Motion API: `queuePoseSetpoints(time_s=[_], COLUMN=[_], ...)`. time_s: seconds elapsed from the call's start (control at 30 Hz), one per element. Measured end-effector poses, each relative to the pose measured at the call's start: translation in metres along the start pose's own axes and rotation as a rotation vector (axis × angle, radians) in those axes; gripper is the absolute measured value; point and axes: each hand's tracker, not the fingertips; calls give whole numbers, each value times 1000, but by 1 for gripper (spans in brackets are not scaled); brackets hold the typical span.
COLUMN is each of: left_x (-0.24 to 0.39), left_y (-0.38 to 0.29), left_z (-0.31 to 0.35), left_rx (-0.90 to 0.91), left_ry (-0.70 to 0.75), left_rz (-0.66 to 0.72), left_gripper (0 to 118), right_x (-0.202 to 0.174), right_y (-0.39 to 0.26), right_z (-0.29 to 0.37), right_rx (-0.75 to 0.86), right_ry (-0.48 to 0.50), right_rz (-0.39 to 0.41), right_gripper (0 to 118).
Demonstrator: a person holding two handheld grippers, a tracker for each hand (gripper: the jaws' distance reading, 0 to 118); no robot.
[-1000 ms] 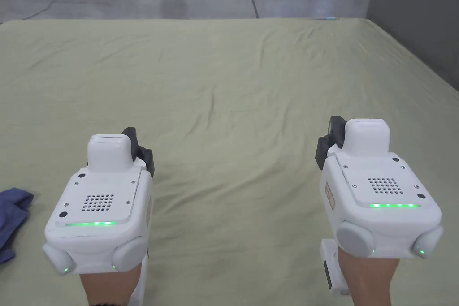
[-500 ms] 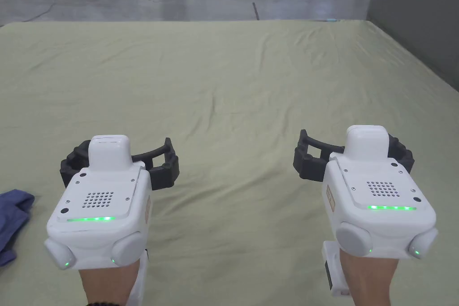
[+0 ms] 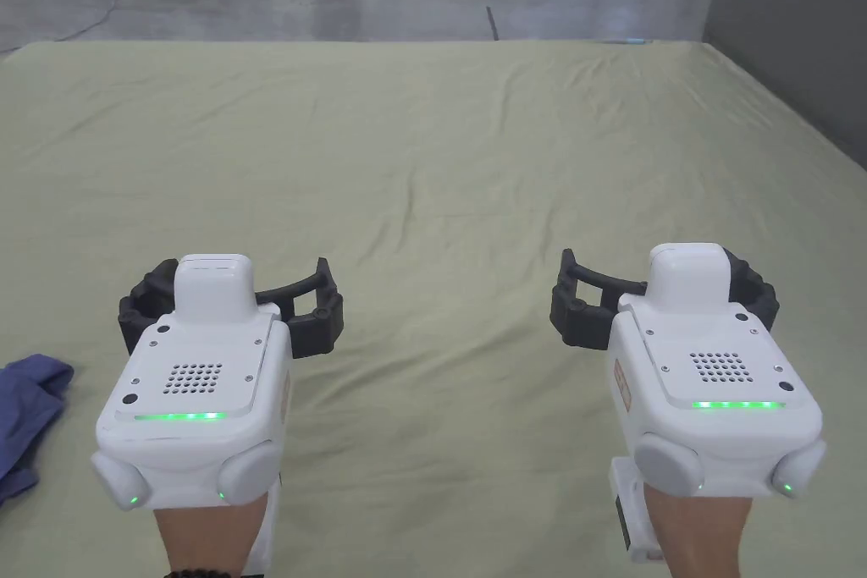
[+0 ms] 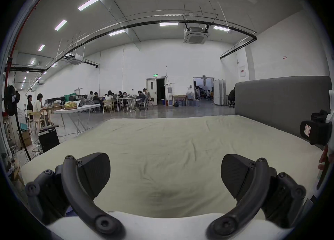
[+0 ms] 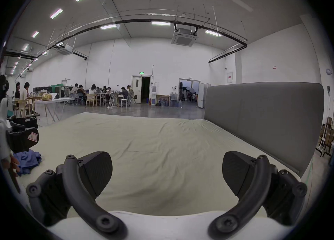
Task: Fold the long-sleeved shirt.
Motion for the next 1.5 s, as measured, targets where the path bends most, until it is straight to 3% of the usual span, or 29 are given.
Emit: queuePoseSetpoints(time_s=[1.5], left_x=[7], left_y=[15], left_z=[13], left_rx=[33], left_ry=[-18], left_rz=[4], left_gripper=[118], right_x=[-1], right_y=[13], right_z=[11], right_rx=[44], right_ry=[-3], right_rz=[4], right_gripper=[118])
